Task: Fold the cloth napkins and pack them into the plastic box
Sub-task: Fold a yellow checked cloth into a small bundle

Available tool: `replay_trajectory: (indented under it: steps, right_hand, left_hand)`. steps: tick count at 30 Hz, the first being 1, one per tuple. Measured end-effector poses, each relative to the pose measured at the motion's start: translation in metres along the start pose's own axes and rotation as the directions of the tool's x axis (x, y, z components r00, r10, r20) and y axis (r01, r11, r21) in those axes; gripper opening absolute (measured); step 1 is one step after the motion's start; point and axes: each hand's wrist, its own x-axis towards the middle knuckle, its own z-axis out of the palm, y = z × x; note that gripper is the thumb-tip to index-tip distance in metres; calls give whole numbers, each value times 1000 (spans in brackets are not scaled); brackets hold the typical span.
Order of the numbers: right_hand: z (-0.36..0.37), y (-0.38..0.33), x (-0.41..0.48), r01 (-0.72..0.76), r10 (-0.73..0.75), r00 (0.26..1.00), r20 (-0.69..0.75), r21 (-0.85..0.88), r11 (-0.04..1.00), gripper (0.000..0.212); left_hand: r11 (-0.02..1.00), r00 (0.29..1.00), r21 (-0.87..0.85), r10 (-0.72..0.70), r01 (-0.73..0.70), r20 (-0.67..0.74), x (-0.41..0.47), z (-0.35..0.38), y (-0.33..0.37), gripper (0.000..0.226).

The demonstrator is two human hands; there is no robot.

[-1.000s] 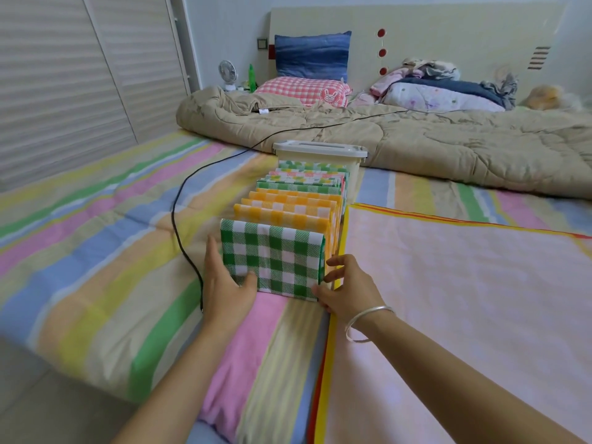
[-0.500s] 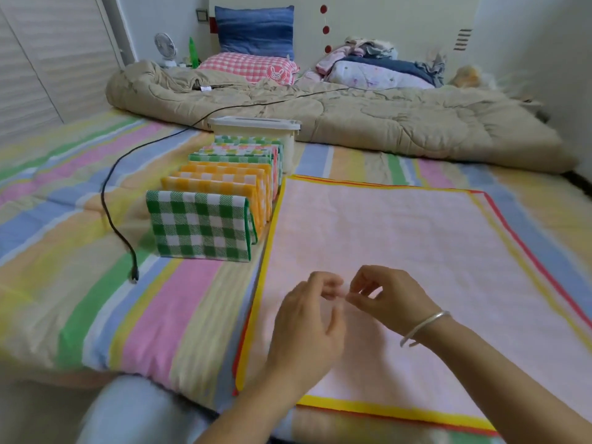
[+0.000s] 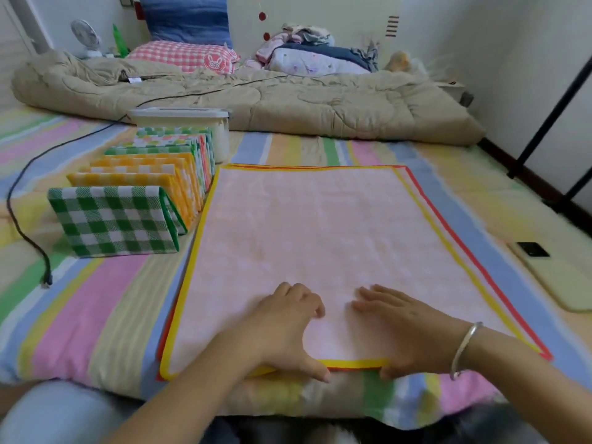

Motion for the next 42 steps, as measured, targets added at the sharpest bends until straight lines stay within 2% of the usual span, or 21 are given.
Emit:
replay_trajectory:
  steps: [4, 8, 12, 14, 15, 17, 19, 21, 23, 25, 27, 28, 30, 32, 33, 37, 42]
  right_hand:
    - [-7, 2, -8, 15, -6, 999, -47, 184, 983, 81]
    - [-7, 1, -11, 35, -21, 997, -71, 202, 979, 71]
    - [-10, -3, -14, 3, 56, 977, -207, 273, 962, 28]
    - [-17, -7, -16, -24, 102, 962, -252, 295, 955, 17]
    - [-23, -9, -16, -28, 106, 960, -261, 287, 958, 14]
    - [-40, -11, -16, -29, 105, 958, -268, 274, 961, 12]
    - [-59, -8, -14, -41, 115, 967, -229, 306, 951, 12]
    - [-77, -1, -10, -53, 121, 976, -179, 343, 938, 13]
    - [-90, 9, -1, -69, 147, 967, -206, 342, 937, 12]
    - [-95, 22, 16, -114, 195, 935, -296, 270, 956, 12]
    - [-95, 32, 38, -196, 256, 883, -393, 186, 963, 14]
    - [-93, 36, 49, -230, 284, 860, -425, 174, 957, 16]
    - [-90, 41, 70, -270, 321, 833, -450, 175, 947, 17]
    - [-85, 45, 89, -281, 330, 814, -478, 174, 944, 19]
    - [-82, 46, 98, -285, 335, 804, -492, 175, 942, 20]
    - [-68, 55, 129, -330, 372, 765, -527, 177, 928, 23]
    - [-54, 68, 154, -361, 420, 740, -526, 217, 907, 24]
  left_hand:
    - [992, 999, -128, -10, 15, 41, -1, -9, -6, 74]
    - [988, 994, -153, 2, 15, 109, 0, -19, -12, 67]
    - [974, 992, -222, -24, 51, 123, 3, -30, -11, 37]
    - [953, 990, -298, -21, 63, 143, 6, -42, -9, 22]
    - [939, 987, -337, -9, 63, 160, 8, -51, -9, 20]
    - [934, 982, -352, 12, 56, 187, 13, -71, -7, 37]
    - [951, 974, -302, -1, 71, 226, 19, -92, -3, 46]
    - [969, 974, -231, -31, 84, 226, 27, -110, 1, 44]
    - [988, 990, -130, -70, 86, 119, 37, -119, 3, 38]
    - [991, 988, 40, -121, 126, -92, 47, -119, 1, 27]
    - [954, 935, 204, -147, 220, -322, 55, -108, -7, 22]
    - [946, 899, 230, -114, 228, -422, 58, -98, -12, 22]
    - [958, 821, 237, 0, 164, -571, 61, -77, -23, 23]
    - [974, 741, 198, 54, 107, -669, 57, -58, -31, 25]
    - [980, 738, 175, 48, 96, -673, 55, -47, -36, 31]
    - [984, 803, 110, -47, 138, -594, 40, -10, -61, 46]
    - [960, 862, 136, -150, 243, -483, 34, 14, -93, 59]
